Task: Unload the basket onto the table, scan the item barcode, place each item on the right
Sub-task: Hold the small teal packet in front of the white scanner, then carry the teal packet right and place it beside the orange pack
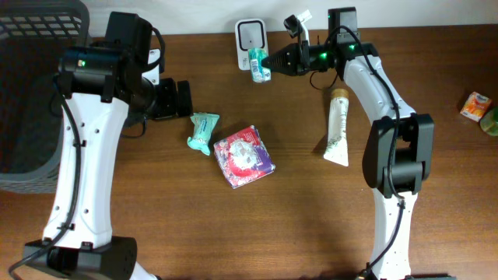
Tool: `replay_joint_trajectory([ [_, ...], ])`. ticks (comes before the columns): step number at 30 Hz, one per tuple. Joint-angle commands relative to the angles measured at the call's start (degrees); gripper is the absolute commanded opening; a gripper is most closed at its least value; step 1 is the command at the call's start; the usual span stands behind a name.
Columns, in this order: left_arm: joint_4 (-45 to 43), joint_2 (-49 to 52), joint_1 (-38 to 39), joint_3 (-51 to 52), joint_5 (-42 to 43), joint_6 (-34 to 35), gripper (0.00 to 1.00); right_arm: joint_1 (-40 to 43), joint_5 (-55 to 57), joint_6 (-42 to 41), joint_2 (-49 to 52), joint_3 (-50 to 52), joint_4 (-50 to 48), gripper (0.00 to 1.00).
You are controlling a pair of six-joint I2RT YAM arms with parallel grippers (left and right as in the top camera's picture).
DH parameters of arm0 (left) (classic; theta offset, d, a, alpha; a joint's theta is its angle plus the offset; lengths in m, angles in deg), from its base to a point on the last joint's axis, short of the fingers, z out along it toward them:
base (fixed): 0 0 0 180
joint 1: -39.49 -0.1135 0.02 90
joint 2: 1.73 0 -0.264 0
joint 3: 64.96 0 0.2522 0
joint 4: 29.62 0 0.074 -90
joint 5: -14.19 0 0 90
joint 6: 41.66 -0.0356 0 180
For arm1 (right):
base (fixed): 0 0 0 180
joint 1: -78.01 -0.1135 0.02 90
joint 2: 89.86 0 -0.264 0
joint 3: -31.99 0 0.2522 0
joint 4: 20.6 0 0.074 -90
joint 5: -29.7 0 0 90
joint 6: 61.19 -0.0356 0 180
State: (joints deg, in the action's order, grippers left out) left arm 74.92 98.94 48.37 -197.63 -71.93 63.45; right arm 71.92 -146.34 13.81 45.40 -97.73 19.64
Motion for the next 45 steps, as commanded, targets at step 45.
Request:
replay_joint_trajectory([
  [45, -0.07, -0.07, 0.22, -0.15, -0.24, -0.87, 0.99, -14.43, 106.16, 43.98, -0.63, -3.41, -8.35, 0.04],
])
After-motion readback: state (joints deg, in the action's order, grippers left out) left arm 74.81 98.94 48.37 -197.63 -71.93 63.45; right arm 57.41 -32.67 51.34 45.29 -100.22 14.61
